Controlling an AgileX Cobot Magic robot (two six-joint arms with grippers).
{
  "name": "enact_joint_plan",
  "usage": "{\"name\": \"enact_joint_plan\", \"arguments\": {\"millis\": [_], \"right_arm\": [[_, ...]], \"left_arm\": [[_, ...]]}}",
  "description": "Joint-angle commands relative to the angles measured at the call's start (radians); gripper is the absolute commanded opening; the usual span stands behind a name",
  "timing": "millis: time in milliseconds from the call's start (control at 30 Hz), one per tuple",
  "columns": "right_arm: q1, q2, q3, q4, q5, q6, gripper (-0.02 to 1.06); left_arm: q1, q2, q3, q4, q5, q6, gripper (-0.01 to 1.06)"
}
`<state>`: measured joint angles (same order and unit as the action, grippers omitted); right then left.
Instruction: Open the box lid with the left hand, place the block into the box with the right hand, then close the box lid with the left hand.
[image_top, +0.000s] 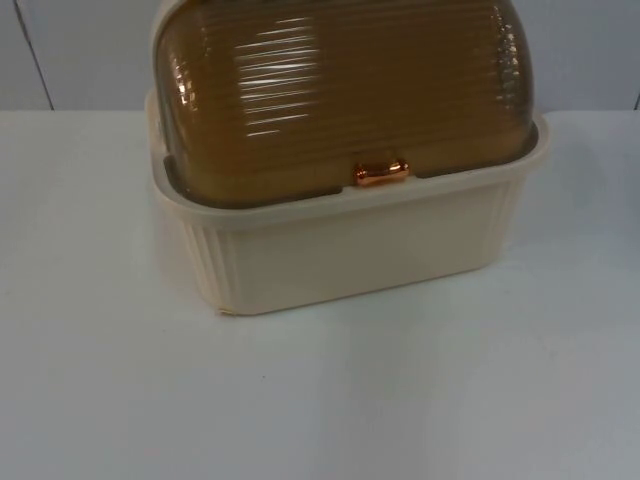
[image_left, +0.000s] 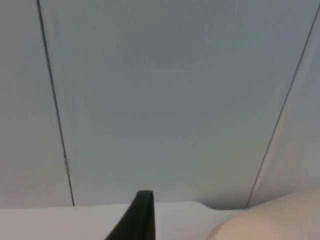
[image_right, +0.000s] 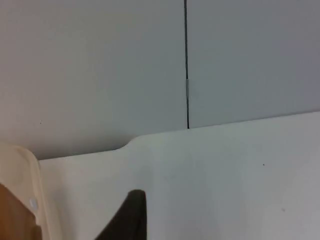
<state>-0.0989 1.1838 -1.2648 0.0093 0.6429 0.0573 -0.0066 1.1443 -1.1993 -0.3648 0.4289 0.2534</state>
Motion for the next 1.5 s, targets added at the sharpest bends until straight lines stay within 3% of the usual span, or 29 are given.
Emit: {"name": "enact_joint_plan", "arguments": {"millis": [0, 200, 333, 433, 633, 800, 933, 1100, 1333, 1467], "right_arm": [[0.006, -0.009, 0.001, -0.009, 0.015, 0.010, 1.04], [0.006, -0.009, 0.001, -0.009, 0.108, -0.057, 1.04], [0.006, -0.044, 0.036, -0.009, 0.108, -0.026, 1.04], [0.006, -0.172, 0.140, -0.054, 0.057, -0.028, 1.04], [0.006, -0.448, 0.290, -0.139, 0.039, -0.019, 1.04], [0.006, -0.674, 0.296, -0.139, 0.059, -0.019, 1.04], [0.006, -0.878, 0.296, -0.146, 0.122, -0.019, 1.04], [0.006, -1.050, 0.287, -0.146, 0.098, -0.021, 1.04], [0.013, -1.184, 0.268, -0.139, 0.112, -0.051, 1.04], [0.035, -1.184, 0.245, -0.116, 0.193, -0.057, 1.04]], "left_arm": [[-0.004, -0.007, -0.003, -0.011, 0.015, -0.005, 1.05], [-0.004, -0.007, -0.003, 0.063, 0.104, -0.005, 1.05], [-0.004, -0.029, 0.027, 0.081, 0.125, -0.007, 1.05], [-0.004, -0.122, 0.104, 0.090, 0.064, 0.003, 1.05], [-0.004, -0.329, 0.181, 0.092, 0.108, 0.065, 1.05], [-0.004, -0.555, 0.181, 0.058, 0.115, 0.081, 1.05], [-0.004, -0.784, 0.181, 0.058, 0.148, 0.164, 1.05], [-0.004, -0.966, 0.181, 0.061, 0.167, 0.163, 1.05], [-0.004, -1.085, 0.181, 0.070, 0.255, 0.132, 1.05], [-0.004, -1.144, 0.181, 0.102, 0.292, 0.060, 1.05]]}}
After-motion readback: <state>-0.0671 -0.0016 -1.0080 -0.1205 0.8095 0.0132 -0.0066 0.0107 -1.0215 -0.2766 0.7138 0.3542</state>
